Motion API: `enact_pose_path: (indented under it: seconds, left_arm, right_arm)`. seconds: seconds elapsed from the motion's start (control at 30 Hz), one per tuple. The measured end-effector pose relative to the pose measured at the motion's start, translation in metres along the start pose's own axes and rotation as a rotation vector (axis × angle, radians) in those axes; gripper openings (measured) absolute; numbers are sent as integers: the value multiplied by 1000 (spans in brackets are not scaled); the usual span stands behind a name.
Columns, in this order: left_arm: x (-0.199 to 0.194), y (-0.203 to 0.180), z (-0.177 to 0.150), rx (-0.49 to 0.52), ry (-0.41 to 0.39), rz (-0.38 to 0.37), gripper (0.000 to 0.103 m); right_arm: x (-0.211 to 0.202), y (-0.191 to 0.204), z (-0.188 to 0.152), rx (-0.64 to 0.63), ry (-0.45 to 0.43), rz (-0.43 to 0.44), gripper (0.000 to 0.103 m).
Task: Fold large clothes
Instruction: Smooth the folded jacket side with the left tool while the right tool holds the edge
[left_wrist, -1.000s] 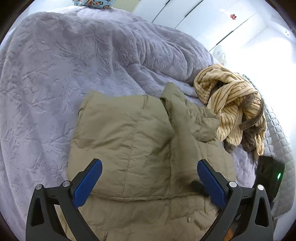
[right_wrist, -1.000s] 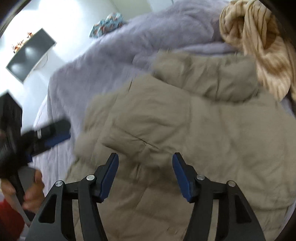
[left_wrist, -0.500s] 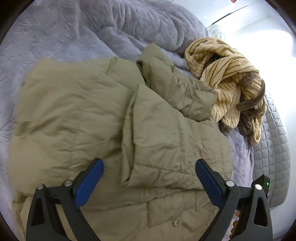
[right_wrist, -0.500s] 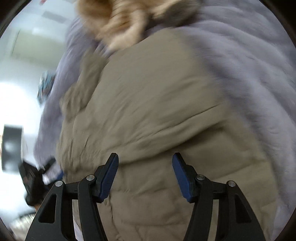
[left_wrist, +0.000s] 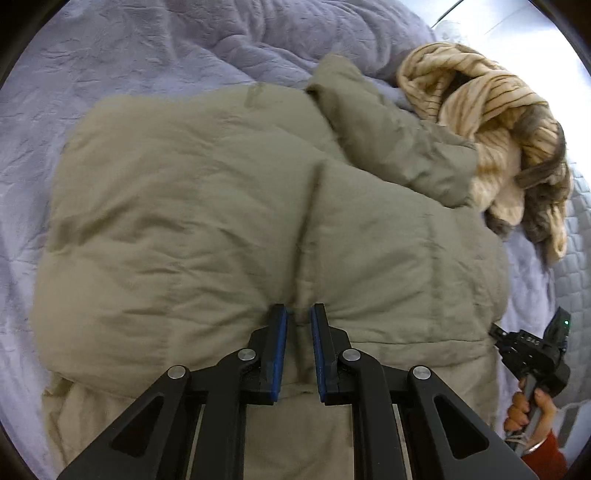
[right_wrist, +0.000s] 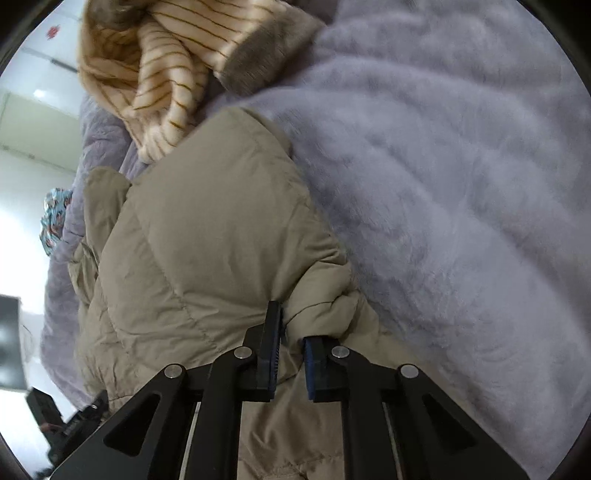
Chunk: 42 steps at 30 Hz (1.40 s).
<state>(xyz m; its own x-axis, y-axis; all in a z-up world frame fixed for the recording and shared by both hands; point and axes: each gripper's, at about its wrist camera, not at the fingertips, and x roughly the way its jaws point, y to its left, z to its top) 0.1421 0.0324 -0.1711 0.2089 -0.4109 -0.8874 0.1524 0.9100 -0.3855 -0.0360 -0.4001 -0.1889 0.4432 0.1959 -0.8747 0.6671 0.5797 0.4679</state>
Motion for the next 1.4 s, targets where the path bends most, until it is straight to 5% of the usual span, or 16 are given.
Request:
enact_pose_path:
  seconds: [0.13,0.27,0.3,0.5,0.67,0.73,0.77,0.97,1.17,1.4]
  left_arm:
    - [-29,5,-2,41,-45,65,17]
    - [-52,-1,1,93,-65,64,17]
    - [-54,-7,4,106,-73,63,17]
    - [-43,-56,31,180,-106,25,17]
    - [-17,-86,47,226,-115,42,17]
    - [-7,-87,46,245,-105,81,17]
    - [-2,-84,44,248,-96,102,17]
    - [24,-59,30,227,-29,127,17]
    - [37,-60,26,227,-23,122,17]
    - [15,-65,23,230,-21,138,17]
  right_arm:
    - [-17,3,-5,-30,30,19,21]
    - [-56,11,-20,-120,-7,100,61]
    - [-64,12,-21,-132,-31,125,62]
    - [-71,-7,27,11,-111,197,62]
    - [-22,-25,78,205,-62,258,62]
    - [1,-21,87,242,6,349,50]
    - [8,-12,87,220,26,360,33]
    - [30,17,87,2,22,148,28]
    - [47,26,79,-101,-32,60,28]
    - [17,65,58,-251,-123,-146,33]
